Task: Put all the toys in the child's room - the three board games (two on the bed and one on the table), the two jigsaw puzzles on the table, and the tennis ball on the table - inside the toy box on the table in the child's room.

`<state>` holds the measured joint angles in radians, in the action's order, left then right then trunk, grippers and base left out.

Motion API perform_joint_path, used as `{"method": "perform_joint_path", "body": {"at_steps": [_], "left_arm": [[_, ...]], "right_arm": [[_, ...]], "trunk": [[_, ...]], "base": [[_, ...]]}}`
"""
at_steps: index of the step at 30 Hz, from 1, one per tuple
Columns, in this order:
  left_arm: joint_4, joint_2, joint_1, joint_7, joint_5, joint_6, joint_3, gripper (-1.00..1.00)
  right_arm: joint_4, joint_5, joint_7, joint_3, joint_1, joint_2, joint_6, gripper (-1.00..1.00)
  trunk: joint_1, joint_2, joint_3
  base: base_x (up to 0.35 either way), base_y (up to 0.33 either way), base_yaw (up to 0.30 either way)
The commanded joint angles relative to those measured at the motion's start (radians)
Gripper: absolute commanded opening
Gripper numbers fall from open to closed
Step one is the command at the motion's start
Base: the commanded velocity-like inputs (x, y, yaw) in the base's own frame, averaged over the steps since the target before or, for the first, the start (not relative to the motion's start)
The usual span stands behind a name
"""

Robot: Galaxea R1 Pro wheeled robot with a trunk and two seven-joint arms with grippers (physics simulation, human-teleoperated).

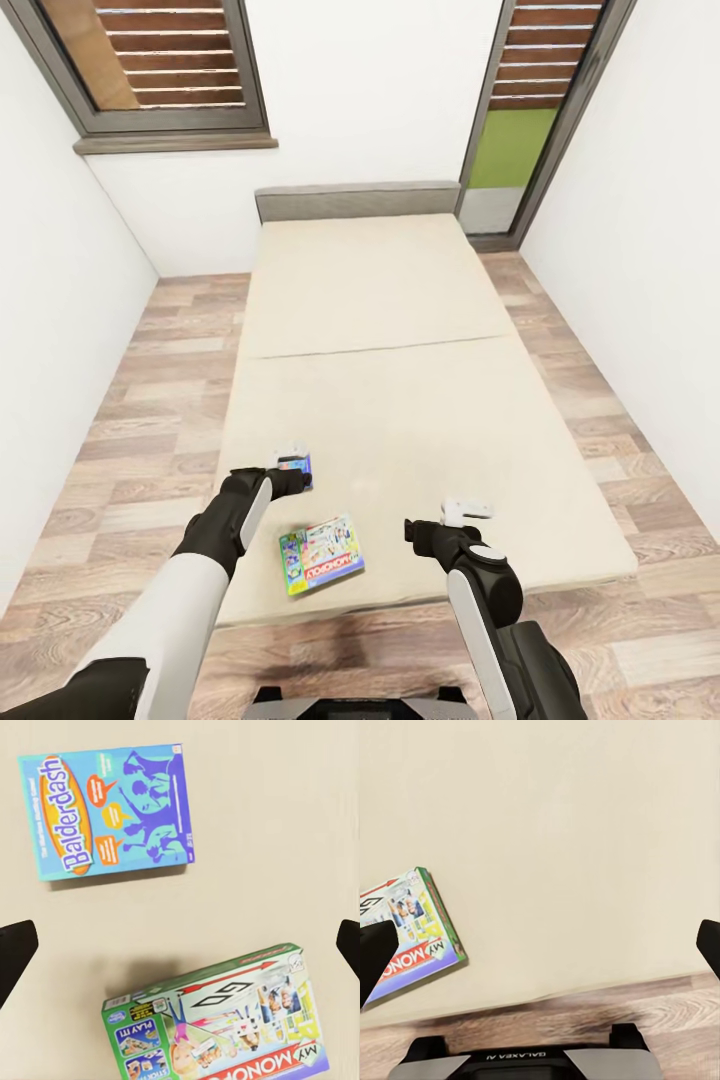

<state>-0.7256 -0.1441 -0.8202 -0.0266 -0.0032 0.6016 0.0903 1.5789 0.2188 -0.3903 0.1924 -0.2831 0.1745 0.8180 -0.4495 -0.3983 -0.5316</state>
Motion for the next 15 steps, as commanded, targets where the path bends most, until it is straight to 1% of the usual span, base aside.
{"method": "perform_joint_path", "body": {"at_steps": [1,15], "left_arm": [[-0.001,-0.001,0.000,-0.001,0.000,0.005,0.003,1.00],[-0.001,-0.001,-0.001,-0.001,0.000,-0.009,0.003,1.00]], "right_arm": [[0.001,0.010,-0.010,0.001,-0.001,0.000,0.003,1.00],[0.001,0.011,-0.010,0.001,-0.001,0.000,-0.005,1.00]], "trunk": [[0.000,-0.002,-0.003],[0.000,-0.002,-0.026]], "base": [[0.000,0.000,0.000],[0.000,0.000,0.000]]}}
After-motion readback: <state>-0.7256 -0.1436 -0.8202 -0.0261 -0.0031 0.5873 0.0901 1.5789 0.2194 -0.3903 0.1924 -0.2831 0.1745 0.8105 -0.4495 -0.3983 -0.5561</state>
